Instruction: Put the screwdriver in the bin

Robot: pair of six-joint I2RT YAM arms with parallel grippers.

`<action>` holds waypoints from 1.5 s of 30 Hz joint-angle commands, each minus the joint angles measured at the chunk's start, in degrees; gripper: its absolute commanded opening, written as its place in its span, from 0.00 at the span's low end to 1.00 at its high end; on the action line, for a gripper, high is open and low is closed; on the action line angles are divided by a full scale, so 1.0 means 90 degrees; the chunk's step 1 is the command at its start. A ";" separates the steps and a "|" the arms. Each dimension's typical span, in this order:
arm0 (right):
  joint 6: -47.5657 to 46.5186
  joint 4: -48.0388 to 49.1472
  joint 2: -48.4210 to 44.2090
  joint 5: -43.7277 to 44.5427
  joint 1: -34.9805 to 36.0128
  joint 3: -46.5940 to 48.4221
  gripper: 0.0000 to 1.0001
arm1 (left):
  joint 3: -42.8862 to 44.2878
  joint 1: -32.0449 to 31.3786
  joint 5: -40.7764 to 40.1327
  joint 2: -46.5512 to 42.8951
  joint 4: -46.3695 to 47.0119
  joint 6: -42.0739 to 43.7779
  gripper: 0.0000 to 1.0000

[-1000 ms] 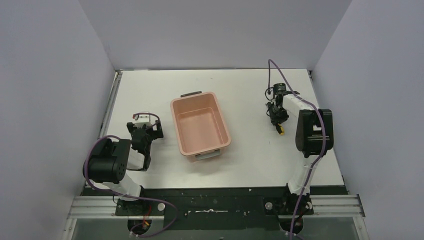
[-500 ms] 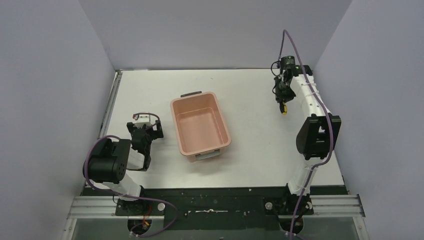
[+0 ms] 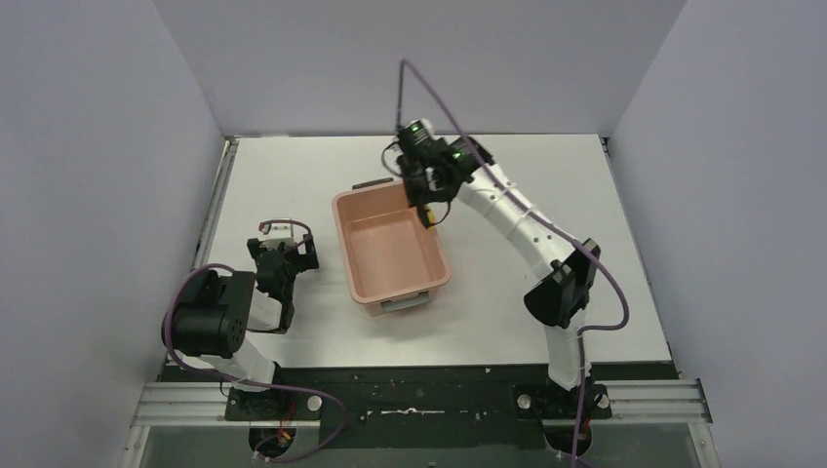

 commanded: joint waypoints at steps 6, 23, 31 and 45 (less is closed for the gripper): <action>0.0567 0.1024 0.0535 -0.0174 0.1729 -0.0573 0.00 | 0.0138 0.0023 -0.0020 -0.0042 0.0371 0.0049 0.97; 0.0662 0.2812 0.1011 -0.0175 0.1522 -0.2922 0.34 | 0.0138 0.0023 -0.0018 -0.0042 0.0375 0.0052 0.97; 0.0425 0.2489 0.0644 -0.0021 0.1529 -0.2310 0.56 | 0.0138 0.0023 -0.0018 -0.0042 0.0375 0.0051 0.97; -0.0943 0.3089 -0.1459 -0.0899 0.0916 -0.2351 1.00 | 0.0138 0.0028 -0.0018 -0.0039 0.0376 0.0050 0.97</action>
